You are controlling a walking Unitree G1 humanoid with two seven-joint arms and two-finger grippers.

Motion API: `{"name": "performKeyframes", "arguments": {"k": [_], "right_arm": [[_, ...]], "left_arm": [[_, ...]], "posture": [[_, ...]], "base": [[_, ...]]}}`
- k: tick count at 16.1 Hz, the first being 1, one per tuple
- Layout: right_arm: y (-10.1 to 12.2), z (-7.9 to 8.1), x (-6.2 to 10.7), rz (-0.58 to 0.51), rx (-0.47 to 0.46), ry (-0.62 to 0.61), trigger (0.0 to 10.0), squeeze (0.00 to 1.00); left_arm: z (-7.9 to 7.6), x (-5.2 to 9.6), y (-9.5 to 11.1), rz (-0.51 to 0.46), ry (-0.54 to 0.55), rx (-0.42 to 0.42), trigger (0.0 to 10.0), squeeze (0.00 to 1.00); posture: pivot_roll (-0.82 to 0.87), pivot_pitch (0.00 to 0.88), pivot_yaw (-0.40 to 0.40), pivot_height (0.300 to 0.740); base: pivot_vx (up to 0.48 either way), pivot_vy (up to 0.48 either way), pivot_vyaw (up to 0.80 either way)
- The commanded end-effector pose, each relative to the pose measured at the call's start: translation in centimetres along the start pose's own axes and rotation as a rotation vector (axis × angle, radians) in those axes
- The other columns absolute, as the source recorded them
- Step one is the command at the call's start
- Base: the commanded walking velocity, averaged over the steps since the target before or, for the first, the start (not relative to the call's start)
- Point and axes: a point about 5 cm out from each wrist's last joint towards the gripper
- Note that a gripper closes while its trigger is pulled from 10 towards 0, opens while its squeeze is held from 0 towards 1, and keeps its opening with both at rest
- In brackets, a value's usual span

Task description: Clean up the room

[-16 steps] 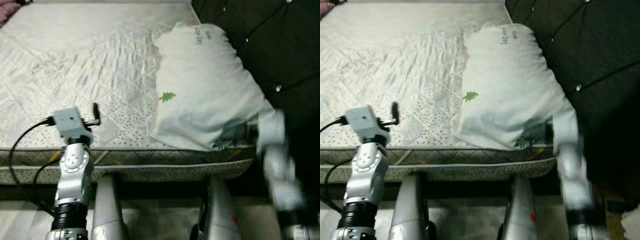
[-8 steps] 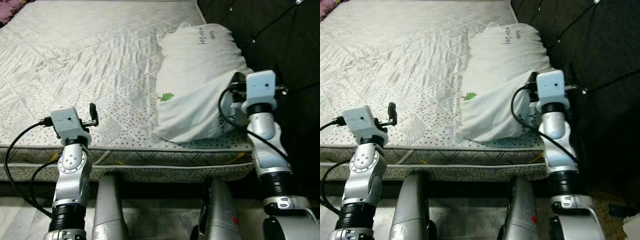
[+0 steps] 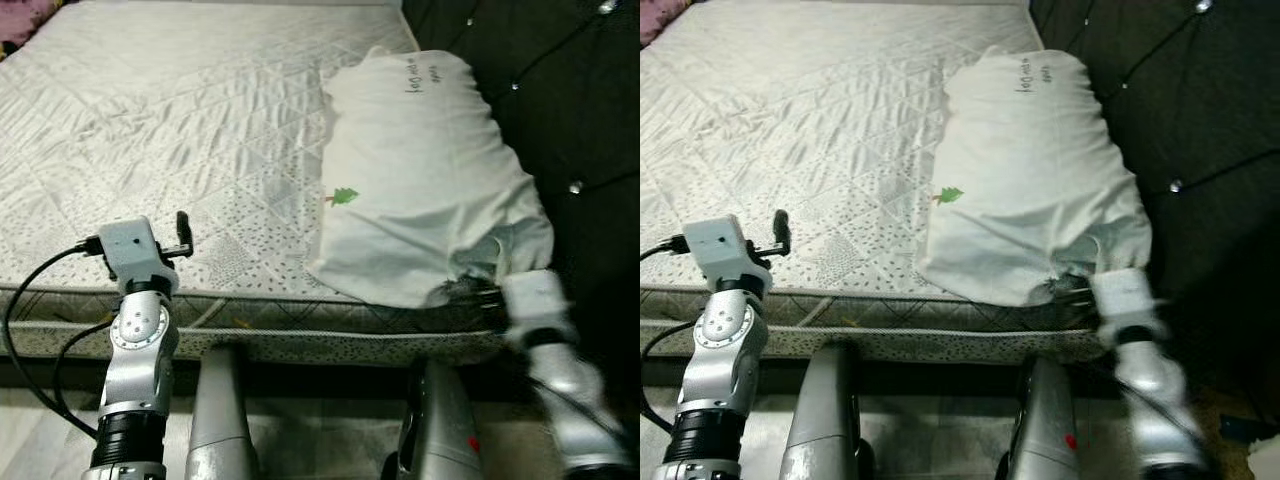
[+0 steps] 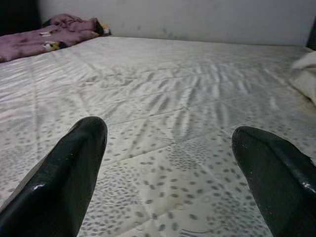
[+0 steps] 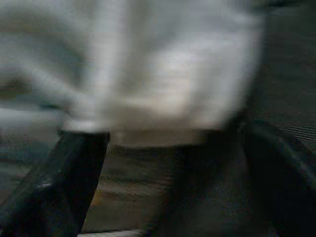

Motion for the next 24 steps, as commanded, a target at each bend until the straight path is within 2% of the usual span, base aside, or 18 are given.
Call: {"name": "performKeyframes", "arguments": {"k": [1, 2, 3, 5, 7, 9, 11, 12, 13, 14, 15, 16, 18, 19, 20, 22, 23, 24], "right_arm": [[0.9, -1.6, -0.5, -0.026, 0.011, -0.063, 10.0, 0.0], [1.8, -2.9, -1.2, -0.059, 0.019, -0.111, 10.0, 0.0], [3.8, -4.1, -1.8, -0.124, 0.028, -0.157, 10.0, 0.0], [9.8, -6.1, -3.3, -0.315, 0.046, -0.264, 10.0, 0.0], [11.9, -6.4, -3.8, -0.368, 0.029, -0.292, 10.0, 0.0], [14.2, -5.9, -4.4, -0.426, -0.036, -0.288, 10.0, 0.0], [15.2, -5.0, -4.5, -0.472, -0.043, -0.255, 10.0, 0.0], [15.5, -4.1, -4.5, -0.496, -0.045, -0.206, 10.0, 0.0], [14.9, -3.6, -4.6, -0.461, -0.117, -0.163, 10.0, 0.0], [15.5, -0.7, -4.4, -0.483, -0.208, -0.003, 10.0, 0.0], [15.7, 0.8, -4.3, -0.484, -0.228, 0.078, 10.0, 0.0], [15.0, 4.5, -4.7, -0.375, -0.251, 0.24, 10.0, 0.0], [12.6, 7.8, -5.5, -0.115, -0.415, 0.367, 10.0, 0.0], [11.2, 8.6, -6.1, 0.024, -0.549, 0.35, 10.0, 0.0], [9.7, 9.1, -6.6, 0.158, -0.63, 0.322, 10.0, 0.0], [7.8, 9.1, -7.2, 0.293, -0.7, 0.264, 10.0, 0.0], [8.0, 8.9, -7.4, 0.282, -0.712, 0.252, 10.0, 0.0], [10.1, 8.2, -7.9, 0.146, -0.707, 0.236, 10.0, 0.0]], "left_arm": [[0.1, -0.1, -0.2, 0.009, 0.004, -0.018, 10.0, 0.0], [0.0, -0.2, -0.1, 0.006, 0.007, -0.021, 10.0, 0.0], [0.1, -0.4, 0.1, -0.001, 0.017, -0.022, 10.0, 0.0], [0.6, -0.5, 0.5, -0.024, 0.057, -0.028, 10.0, 0.0], [0.8, -0.4, 0.5, -0.023, 0.064, -0.027, 10.0, 0.0], [1.1, -0.1, 0.4, -0.017, 0.087, -0.02, 10.0, 0.0], [1.3, -0.1, 0.4, -0.018, 0.099, -0.022, 10.0, 0.0], [1.4, -0.1, 0.4, -0.02, 0.104, -0.022, 10.0, 0.0], [1.4, -0.1, 0.5, -0.022, 0.105, -0.017, 10.0, 0.0], [1.3, -0.2, 0.5, -0.024, 0.1, -0.001, 10.0, 0.0], [1.2, -0.2, 0.6, -0.024, 0.096, 0.005, 10.0, 0.0], [0.8, -0.4, 0.6, -0.024, 0.083, 0.008, 10.0, 0.0], [0.5, -0.5, 0.7, -0.024, 0.075, 0.008, 10.0, 0.0], [0.4, -0.6, 0.9, -0.031, 0.073, 0.01, 10.0, 0.0], [0.6, -0.7, 1.1, -0.035, 0.077, 0.01, 10.0, 0.0], [1.1, -0.6, 1.0, -0.033, 0.096, 0.009, 10.0, 0.0], [1.2, -0.6, 0.9, -0.031, 0.1, 0.011, 10.0, 0.0], [1.0, -0.6, 1.0, -0.034, 0.101, 0.016, 10.0, 0.0]], "posture": [[-0.01, 0.0, 0.001, 0.491], [-0.01, 0.0, 0.003, 0.491], [-0.02, 0.0, 0.005, 0.491], [-0.02, 0.0, 0.007, 0.491], [-0.01, 0.0, 0.002, 0.491], [0.0, 0.0, -0.003, 0.491], [0.01, 0.0, -0.008, 0.491], [0.01, 0.0, -0.011, 0.491], [0.01, 0.0, -0.011, 0.491], [0.01, 0.0, -0.008, 0.491], [0.01, 0.0, -0.007, 0.491], [0.02, 0.0, -0.003, 0.491], [0.03, 0.0, -0.007, 0.491], [0.04, 0.0, -0.011, 0.491], [0.05, 0.0, -0.016, 0.491], [0.05, 0.0, -0.019, 0.491], [0.05, 0.0, -0.023, 0.491], [0.05, 0.0, -0.023, 0.491]], "base": [[0.0, 0.0, 0.0], [0.0, 0.0, 0.0], [0.0, 0.0, 0.0], [0.0, 0.0, 0.0], [0.0, 0.0, 0.0], [0.0, 0.0, 0.0], [0.0, 0.0, 0.0], [0.0, 0.0, 0.0], [0.0, 0.0, 0.0], [0.0, 0.0, 0.0], [0.0, 0.0, 0.0], [0.0, 0.0, 0.0], [0.0, 0.0, 0.0], [0.0, 0.0, 0.0], [0.0, 0.0, 0.0], [0.0, 0.0, 0.0], [0.0, 0.0, 0.0], [0.0, 0.0, 0.0]]}}
Point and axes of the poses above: a point about 5 cm out from each wrist's last joint towards the gripper, its own x axis pointing back from the gripper into the wrist, its own y axis along the axis of the wrist's last joint, z = x × y, and after that the axes turned 3 degrees about x, right-handed
